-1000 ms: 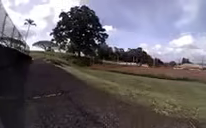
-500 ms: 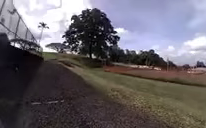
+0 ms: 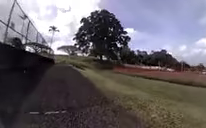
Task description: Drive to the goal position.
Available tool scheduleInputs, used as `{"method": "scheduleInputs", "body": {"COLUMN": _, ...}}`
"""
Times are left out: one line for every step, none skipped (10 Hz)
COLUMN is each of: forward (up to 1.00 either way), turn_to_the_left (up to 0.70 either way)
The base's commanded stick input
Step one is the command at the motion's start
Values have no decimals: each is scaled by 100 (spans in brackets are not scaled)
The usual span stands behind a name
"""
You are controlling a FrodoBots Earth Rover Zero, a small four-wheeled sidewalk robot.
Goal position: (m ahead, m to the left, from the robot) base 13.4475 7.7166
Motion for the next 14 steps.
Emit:
{"method": "scheduleInputs", "body": {"forward": 3, "turn_to_the_left": 83}}
{"method": "scheduleInputs", "body": {"forward": 0, "turn_to_the_left": 85}}
{"method": "scheduleInputs", "body": {"forward": 0, "turn_to_the_left": 85}}
{"method": "scheduleInputs", "body": {"forward": 0, "turn_to_the_left": 85}}
{"method": "scheduleInputs", "body": {"forward": 0, "turn_to_the_left": 85}}
{"method": "scheduleInputs", "body": {"forward": 0, "turn_to_the_left": 85}}
{"method": "scheduleInputs", "body": {"forward": 0, "turn_to_the_left": 85}}
{"method": "scheduleInputs", "body": {"forward": 0, "turn_to_the_left": 85}}
{"method": "scheduleInputs", "body": {"forward": 0, "turn_to_the_left": 85}}
{"method": "scheduleInputs", "body": {"forward": 0, "turn_to_the_left": 39}}
{"method": "scheduleInputs", "body": {"forward": 0, "turn_to_the_left": 3}}
{"method": "scheduleInputs", "body": {"forward": 0, "turn_to_the_left": 0}}
{"method": "scheduleInputs", "body": {"forward": 0, "turn_to_the_left": 0}}
{"method": "scheduleInputs", "body": {"forward": 0, "turn_to_the_left": 0}}
